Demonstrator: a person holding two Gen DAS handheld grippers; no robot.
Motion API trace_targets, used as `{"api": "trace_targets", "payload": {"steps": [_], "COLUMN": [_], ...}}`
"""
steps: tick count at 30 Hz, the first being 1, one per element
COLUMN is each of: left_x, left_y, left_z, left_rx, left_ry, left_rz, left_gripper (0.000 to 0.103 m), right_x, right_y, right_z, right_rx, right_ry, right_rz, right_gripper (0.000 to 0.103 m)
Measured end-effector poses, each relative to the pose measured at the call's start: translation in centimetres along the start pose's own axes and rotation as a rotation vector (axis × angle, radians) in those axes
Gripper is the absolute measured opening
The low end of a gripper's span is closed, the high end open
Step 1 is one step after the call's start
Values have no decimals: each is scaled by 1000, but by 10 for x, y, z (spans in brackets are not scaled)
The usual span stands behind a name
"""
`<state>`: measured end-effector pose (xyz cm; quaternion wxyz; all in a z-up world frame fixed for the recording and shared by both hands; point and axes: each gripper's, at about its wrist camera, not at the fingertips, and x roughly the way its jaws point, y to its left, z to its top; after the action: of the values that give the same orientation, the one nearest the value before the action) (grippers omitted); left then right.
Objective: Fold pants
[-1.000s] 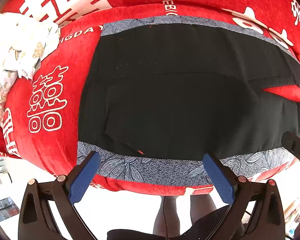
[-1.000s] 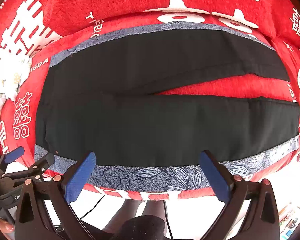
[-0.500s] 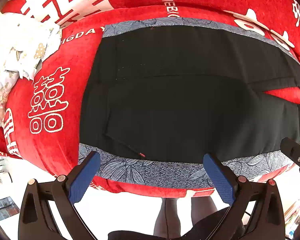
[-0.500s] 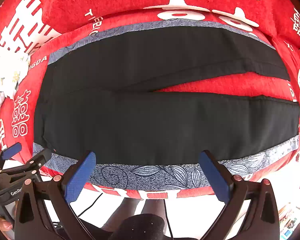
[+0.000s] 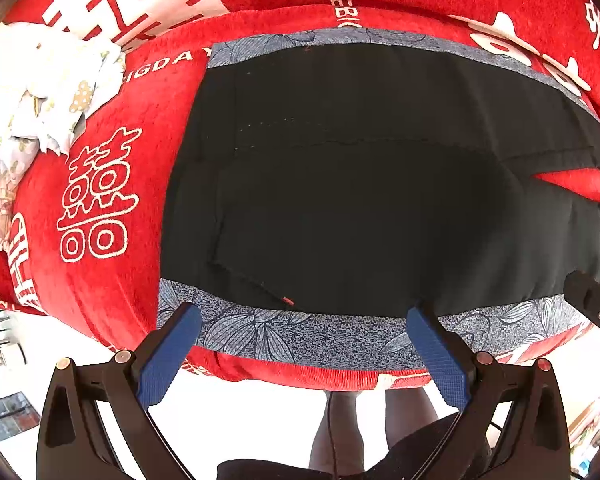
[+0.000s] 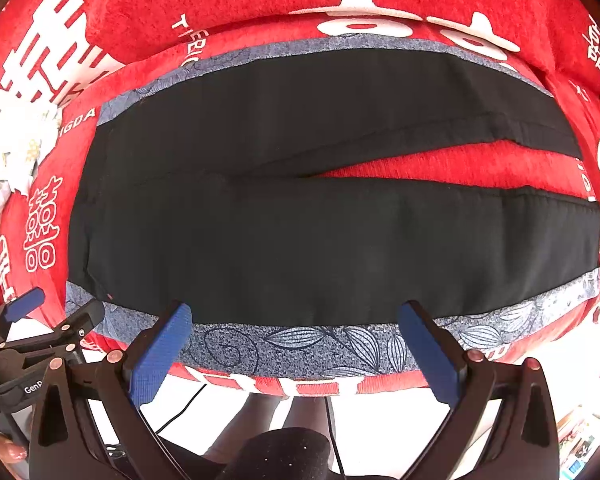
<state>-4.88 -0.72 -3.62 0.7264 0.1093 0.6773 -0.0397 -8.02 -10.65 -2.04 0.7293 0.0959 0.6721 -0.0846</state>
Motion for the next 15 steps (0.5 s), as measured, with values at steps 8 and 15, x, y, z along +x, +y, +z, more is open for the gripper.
{"api": "trace_targets", "payload": {"steps": [8,15], "left_x": [2,12], "left_y": [1,3], "left_z": [-4,-9], "left_rx": [-6,-2], "left_ry": [5,32], "left_rz": [-4,-1], "left_gripper": [103,103], "right_x": [0,3], "right_y": [-1,-1], "right_z": [-2,-3], "right_rx": [4,11], "right_ry": [1,2], "right_rz": [-5,-6], "right_gripper": [103,103]}}
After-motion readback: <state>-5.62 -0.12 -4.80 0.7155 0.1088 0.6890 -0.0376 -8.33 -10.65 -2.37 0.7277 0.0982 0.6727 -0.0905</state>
